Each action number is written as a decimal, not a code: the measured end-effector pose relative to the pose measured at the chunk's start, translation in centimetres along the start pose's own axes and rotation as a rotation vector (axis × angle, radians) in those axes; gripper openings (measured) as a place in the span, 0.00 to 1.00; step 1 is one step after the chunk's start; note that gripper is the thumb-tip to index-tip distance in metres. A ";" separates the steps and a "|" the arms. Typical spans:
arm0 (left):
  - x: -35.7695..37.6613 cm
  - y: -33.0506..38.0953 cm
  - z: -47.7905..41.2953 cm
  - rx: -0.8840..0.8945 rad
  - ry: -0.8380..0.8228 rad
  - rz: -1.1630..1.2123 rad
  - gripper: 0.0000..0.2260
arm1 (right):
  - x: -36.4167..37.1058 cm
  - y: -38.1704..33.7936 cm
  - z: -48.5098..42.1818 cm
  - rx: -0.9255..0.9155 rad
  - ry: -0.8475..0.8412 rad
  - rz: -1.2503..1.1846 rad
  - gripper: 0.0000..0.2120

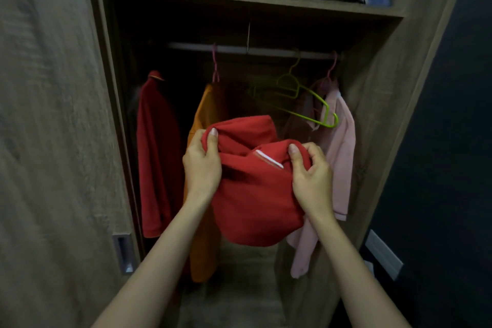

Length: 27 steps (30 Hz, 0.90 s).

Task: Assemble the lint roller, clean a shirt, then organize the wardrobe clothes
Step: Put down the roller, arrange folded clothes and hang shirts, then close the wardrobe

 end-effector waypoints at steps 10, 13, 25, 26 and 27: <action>4.2 -4.5 1.9 -0.010 -0.462 -0.247 0.14 | 0.3 4.0 -2.5 0.342 0.012 -0.237 0.11; 5.5 -1.9 3.0 0.242 -0.550 -0.289 0.22 | 1.0 3.9 -2.4 0.338 0.043 -0.264 0.10; 7.1 -0.2 4.0 0.231 -0.587 0.128 0.08 | 3.0 6.4 -0.3 0.535 -0.059 -0.449 0.10; 7.3 0.0 4.2 0.218 -0.607 0.162 0.07 | 3.1 6.7 -0.2 0.555 -0.072 -0.480 0.07; 7.6 0.2 4.3 0.209 -0.634 0.199 0.08 | 3.2 6.6 -0.1 0.566 -0.084 -0.509 0.04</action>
Point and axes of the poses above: each hand's wrist, its own z-axis away from the middle knuckle, its own x-axis out of the palm, y = z × x, the point moved 9 cm from there along -z, towards the middle knuckle, and after that the axes turned 9 degrees about y, right-handed, at the moved point
